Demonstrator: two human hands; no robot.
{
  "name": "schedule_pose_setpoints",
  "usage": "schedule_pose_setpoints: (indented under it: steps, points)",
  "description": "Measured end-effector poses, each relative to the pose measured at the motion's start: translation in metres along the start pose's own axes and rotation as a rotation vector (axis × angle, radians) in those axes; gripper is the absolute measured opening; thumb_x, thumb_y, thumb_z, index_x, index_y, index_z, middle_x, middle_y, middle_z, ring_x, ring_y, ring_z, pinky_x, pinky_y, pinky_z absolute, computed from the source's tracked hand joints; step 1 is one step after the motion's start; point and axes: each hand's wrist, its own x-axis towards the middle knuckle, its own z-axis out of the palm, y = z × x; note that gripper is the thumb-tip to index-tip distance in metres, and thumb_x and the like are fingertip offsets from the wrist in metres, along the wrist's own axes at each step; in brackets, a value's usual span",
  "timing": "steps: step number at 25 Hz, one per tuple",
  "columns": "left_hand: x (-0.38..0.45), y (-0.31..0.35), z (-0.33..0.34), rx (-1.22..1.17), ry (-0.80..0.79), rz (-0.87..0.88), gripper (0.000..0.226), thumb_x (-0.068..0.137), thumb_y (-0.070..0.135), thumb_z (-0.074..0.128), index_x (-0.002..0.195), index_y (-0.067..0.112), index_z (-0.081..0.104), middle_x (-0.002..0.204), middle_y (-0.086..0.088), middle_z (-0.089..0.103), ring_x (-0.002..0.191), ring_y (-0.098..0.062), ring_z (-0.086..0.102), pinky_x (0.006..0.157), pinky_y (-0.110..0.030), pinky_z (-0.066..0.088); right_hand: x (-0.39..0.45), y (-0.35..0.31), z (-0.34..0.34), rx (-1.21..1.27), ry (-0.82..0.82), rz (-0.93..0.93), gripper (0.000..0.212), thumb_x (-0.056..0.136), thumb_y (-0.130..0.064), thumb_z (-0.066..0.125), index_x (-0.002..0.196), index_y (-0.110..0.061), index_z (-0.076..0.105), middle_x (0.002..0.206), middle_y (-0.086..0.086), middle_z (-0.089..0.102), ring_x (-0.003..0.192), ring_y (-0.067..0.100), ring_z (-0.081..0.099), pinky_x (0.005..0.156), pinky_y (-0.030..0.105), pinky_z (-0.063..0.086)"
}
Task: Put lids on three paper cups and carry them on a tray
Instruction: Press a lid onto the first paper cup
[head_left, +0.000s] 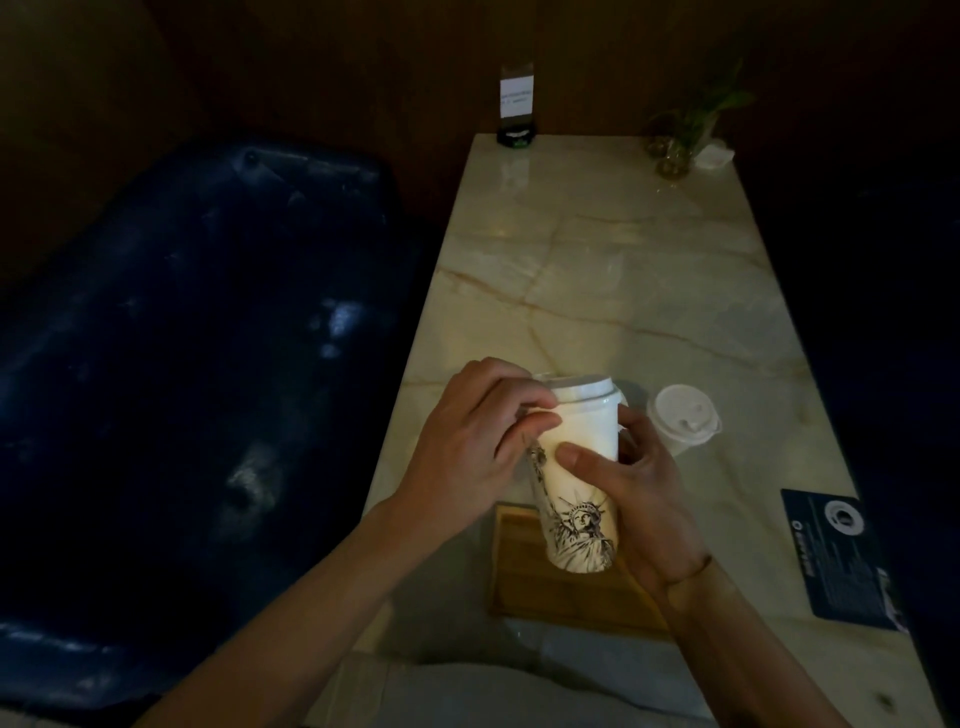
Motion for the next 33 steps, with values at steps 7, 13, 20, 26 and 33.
schedule_pose_setpoints:
  steps: [7,13,20,26,33]
  points:
    - [0.001,-0.002,-0.005,-0.081,-0.005,-0.018,0.019,0.091,0.016,0.065,0.098,-0.001,0.068,0.099,-0.012,0.060,0.088,-0.020,0.062,0.078,-0.033,0.055,0.001,0.000,-0.011,0.191,-0.191,0.063,0.072,0.063,-0.021,0.083,0.128,-0.012,0.054,0.115,0.023,0.069,0.099,0.038,0.070,0.073,0.044,0.058]
    - [-0.002,-0.006,-0.002,-0.053,0.035,-0.017,0.020,0.092,0.019,0.063,0.097,0.000,0.068,0.097,-0.012,0.060,0.085,-0.022,0.061,0.077,-0.036,0.054,-0.002,0.004,-0.009,0.156,-0.238,0.085,0.058,0.074,-0.032,0.074,0.127,-0.015,0.056,0.113,0.020,0.071,0.099,0.033,0.071,0.074,0.042,0.058]
    - [0.003,-0.007,0.008,0.212,0.065,0.104,0.015,0.089,0.025,0.068,0.094,0.011,0.070,0.091,-0.006,0.065,0.086,-0.020,0.057,0.076,-0.036,0.048,0.003,-0.003,0.004,-0.287,-0.171,-0.073,0.051,0.062,-0.029,0.087,0.108,-0.026,0.065,0.101,0.006,0.077,0.092,0.024,0.074,0.079,0.045,0.062]
    - [0.002,-0.009,0.007,0.061,0.062,0.054,0.016,0.090,0.018,0.070,0.099,0.006,0.075,0.095,-0.009,0.063,0.084,-0.022,0.062,0.073,-0.035,0.054,-0.002,0.000,0.004,-0.161,-0.125,-0.024,0.047,0.069,-0.014,0.084,0.112,-0.013,0.065,0.103,0.012,0.076,0.096,0.030,0.073,0.084,0.051,0.059]
    - [-0.001,-0.015,0.008,-0.015,0.120,0.008,0.016,0.090,0.018,0.071,0.102,0.009,0.076,0.104,-0.003,0.052,0.091,-0.020,0.058,0.077,-0.031,0.052,-0.004,0.003,0.005,-0.002,-0.203,0.044,0.055,0.065,-0.018,0.080,0.117,-0.009,0.064,0.109,0.019,0.073,0.101,0.037,0.070,0.082,0.047,0.060]
